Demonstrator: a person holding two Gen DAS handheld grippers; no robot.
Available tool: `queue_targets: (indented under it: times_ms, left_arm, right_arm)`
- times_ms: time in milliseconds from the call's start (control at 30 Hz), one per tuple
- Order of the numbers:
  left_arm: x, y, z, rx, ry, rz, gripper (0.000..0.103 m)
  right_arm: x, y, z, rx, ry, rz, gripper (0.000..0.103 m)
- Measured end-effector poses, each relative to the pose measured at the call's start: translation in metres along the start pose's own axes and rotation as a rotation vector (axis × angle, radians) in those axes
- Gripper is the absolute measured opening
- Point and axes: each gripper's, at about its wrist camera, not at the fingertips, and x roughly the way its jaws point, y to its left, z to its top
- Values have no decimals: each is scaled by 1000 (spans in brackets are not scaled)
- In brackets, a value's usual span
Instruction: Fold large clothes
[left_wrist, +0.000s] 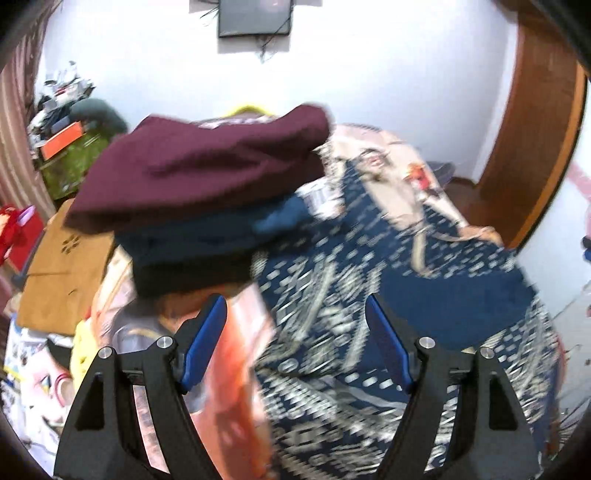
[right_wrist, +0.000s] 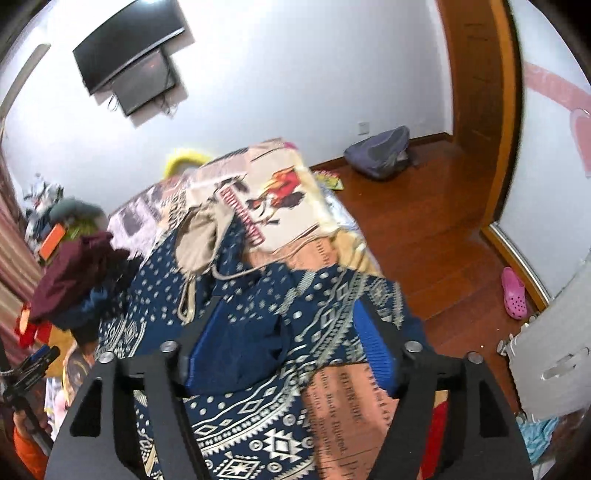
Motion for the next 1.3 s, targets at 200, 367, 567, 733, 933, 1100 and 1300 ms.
queue_targets:
  times_ms: [200,367,567,733,933,1100,1300]
  left_arm:
    - [17,-38,18,48,-4,-67,78]
    - [47,-72,17,72,58,-113,78]
    - [75,-104,9,103,118,-164,78]
    - [91,-119,2,145,140,-146,78]
    - [108,-117,-5,140,175,-130,78]
    - [117,-113,-8,141,189,-87,78]
    - [117,-103,-10,112,197,-80,78]
  right_arm:
    - [22,-34,-9,91,73,-23,69]
    - [60,-68,-33,194,191,-21,69]
    - [106,-114,-58,352,333,-6,69]
    - [127,-148,-68,525,348,41,69]
    - [148,-155,-56,546,337,9,69]
    - [168,-161,-48,562,337,-70,68]
    - [156,-146,-36,484,275,-118,20]
